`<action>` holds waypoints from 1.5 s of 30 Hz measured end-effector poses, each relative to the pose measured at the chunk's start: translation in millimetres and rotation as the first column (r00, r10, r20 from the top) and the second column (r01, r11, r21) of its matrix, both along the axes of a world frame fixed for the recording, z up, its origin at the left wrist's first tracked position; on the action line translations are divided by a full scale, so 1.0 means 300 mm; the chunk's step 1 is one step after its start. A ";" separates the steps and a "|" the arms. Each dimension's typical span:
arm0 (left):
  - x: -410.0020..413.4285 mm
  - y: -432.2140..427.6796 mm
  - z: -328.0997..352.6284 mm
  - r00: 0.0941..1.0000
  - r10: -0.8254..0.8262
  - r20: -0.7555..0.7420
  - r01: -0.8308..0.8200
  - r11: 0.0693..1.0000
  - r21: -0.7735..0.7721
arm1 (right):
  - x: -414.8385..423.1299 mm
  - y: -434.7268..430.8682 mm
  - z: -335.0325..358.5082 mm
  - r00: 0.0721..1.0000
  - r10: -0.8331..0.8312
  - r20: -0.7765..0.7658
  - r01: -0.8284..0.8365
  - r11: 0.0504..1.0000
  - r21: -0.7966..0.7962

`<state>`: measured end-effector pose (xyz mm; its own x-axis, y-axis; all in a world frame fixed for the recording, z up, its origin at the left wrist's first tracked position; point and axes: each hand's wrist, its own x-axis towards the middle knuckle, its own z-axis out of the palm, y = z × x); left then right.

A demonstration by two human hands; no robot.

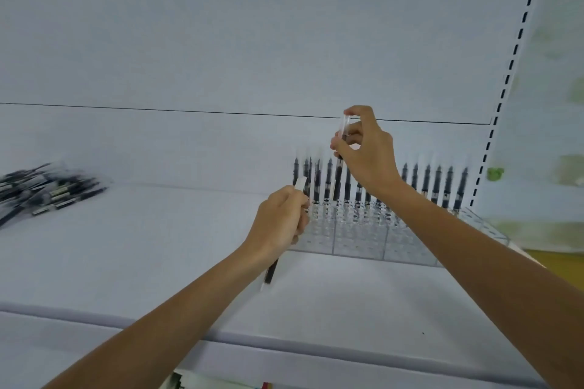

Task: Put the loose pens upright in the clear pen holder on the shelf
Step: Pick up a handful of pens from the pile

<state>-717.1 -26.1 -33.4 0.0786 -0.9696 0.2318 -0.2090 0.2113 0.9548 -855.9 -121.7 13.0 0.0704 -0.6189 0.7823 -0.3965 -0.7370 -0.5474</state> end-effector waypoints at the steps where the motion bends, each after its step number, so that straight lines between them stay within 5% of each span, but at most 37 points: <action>1: 0.007 0.002 -0.002 1.000 -0.011 -0.004 0.011 1.000 -0.015 | -0.003 -0.005 -0.001 1.000 -0.002 -0.026 0.002 1.000 -0.004; 9: 0.028 0.002 -0.036 0.997 -0.025 0.077 0.033 0.994 -0.106 | -0.006 -0.003 -0.006 0.997 -0.045 -0.062 0.041 0.997 -0.067; 14: 0.031 -0.008 -0.047 0.999 0.032 -0.023 -0.034 0.997 -0.075 | -0.009 0.010 -0.022 0.998 -0.040 -0.041 0.037 0.997 -0.071; 21: 0.036 0.007 -0.054 0.997 0.038 -0.068 -0.047 0.989 -0.142 | -0.014 0.022 -0.087 0.913 -0.020 -0.407 0.052 0.996 0.068; 24: 0.028 0.011 -0.054 0.995 0.078 -0.055 -0.085 0.989 -0.123 | -0.028 0.030 -0.093 0.913 -0.041 -0.406 0.087 0.992 0.095; 27: 0.005 0.018 -0.052 0.992 0.114 -0.056 -0.119 0.987 -0.104 | -0.045 0.051 -0.103 0.901 -0.176 -0.396 0.157 0.984 -0.080; 31: -0.038 0.028 -0.030 0.994 0.105 -0.044 -0.110 0.984 -0.142 | -0.042 0.134 -0.086 0.923 0.016 -0.385 -0.021 1.000 -0.010; 37: -0.087 0.040 -0.009 0.995 0.099 -0.004 -0.097 0.962 -0.253 | -0.031 0.231 -0.050 0.928 0.341 -0.148 -0.293 0.916 0.275; 41: -0.092 0.063 -0.039 0.975 0.130 0.181 -0.066 0.944 -0.322 | -0.043 0.227 -0.016 0.941 0.339 -0.007 -0.315 0.882 0.351; 45: -0.063 0.079 -0.102 0.858 0.253 0.447 -0.026 0.891 -0.454 | -0.049 0.209 0.024 0.938 0.269 0.220 -0.337 0.856 0.391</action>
<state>-736.0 -2.4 -64.0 -0.0261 -0.7561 0.6540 -0.6744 0.4962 0.5468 -870.6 -59.0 20.1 0.2096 -0.8561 0.4725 -0.0776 -0.4962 -0.8647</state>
